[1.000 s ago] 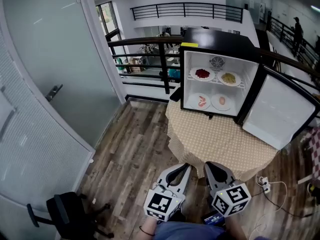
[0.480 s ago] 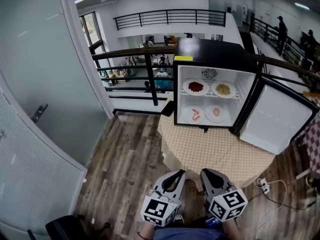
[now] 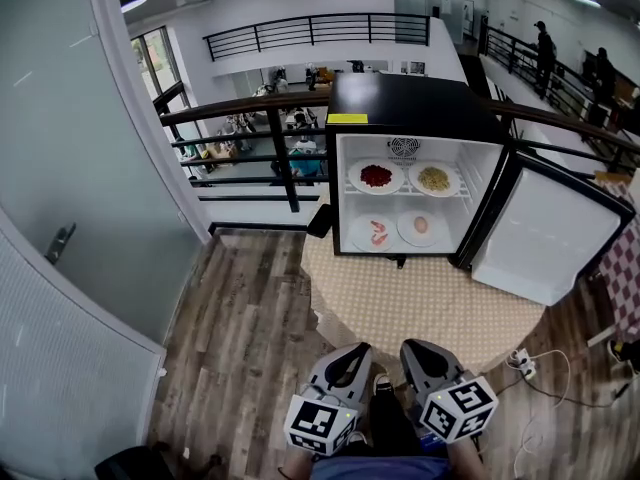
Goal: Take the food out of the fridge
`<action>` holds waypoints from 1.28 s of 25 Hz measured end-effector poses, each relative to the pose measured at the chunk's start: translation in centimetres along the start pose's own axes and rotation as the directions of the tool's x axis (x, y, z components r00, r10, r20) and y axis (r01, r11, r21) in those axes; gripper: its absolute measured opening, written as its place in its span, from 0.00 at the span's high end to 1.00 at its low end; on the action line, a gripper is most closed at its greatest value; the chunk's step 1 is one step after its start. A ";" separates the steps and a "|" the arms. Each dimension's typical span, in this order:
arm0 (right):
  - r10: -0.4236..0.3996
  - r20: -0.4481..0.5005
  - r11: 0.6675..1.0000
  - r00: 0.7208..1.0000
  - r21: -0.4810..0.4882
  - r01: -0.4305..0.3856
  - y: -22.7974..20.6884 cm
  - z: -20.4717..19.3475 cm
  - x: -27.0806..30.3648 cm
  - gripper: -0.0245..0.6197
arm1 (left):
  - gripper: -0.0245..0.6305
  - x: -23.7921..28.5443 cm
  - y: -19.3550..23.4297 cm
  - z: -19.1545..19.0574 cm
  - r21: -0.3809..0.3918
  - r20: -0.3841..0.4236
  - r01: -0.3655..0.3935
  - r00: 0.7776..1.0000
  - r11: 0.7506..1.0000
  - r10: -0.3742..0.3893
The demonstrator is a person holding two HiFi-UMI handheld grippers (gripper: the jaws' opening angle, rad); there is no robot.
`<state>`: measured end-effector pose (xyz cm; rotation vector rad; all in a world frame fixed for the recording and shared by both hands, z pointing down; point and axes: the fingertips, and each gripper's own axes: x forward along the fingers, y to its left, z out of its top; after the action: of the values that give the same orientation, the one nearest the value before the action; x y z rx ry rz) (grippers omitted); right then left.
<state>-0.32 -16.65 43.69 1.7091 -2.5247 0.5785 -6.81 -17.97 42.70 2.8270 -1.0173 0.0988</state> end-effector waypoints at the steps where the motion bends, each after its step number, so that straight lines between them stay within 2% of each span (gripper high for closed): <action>1: 0.002 -0.002 1.000 1.000 0.000 -0.002 -0.3 0.2 0.5 0.93 | 0.93 0.4 0.3 0.1 0.000 0.000 0.000 1.000 1.000 0.000; 13: 0.047 -0.013 0.999 0.999 -0.001 -0.047 -6.2 5.2 8.3 0.93 | 0.93 9.2 5.4 1.7 0.004 -0.004 -0.047 0.999 0.999 0.047; 24: 0.094 0.005 0.993 0.996 0.065 -0.094 -12.0 10.1 14.3 0.93 | 0.93 16.8 9.4 3.8 0.023 -0.010 -0.090 0.996 0.996 0.091; 32: 0.135 0.019 0.977 0.991 0.161 -0.137 -14.9 12.4 19.0 0.93 | 0.93 20.3 11.6 4.0 0.050 -0.031 -0.103 0.994 0.993 0.105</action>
<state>7.89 -42.37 40.85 1.5951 -2.6836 0.8093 1.45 -40.18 42.19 2.8042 -1.1699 0.1836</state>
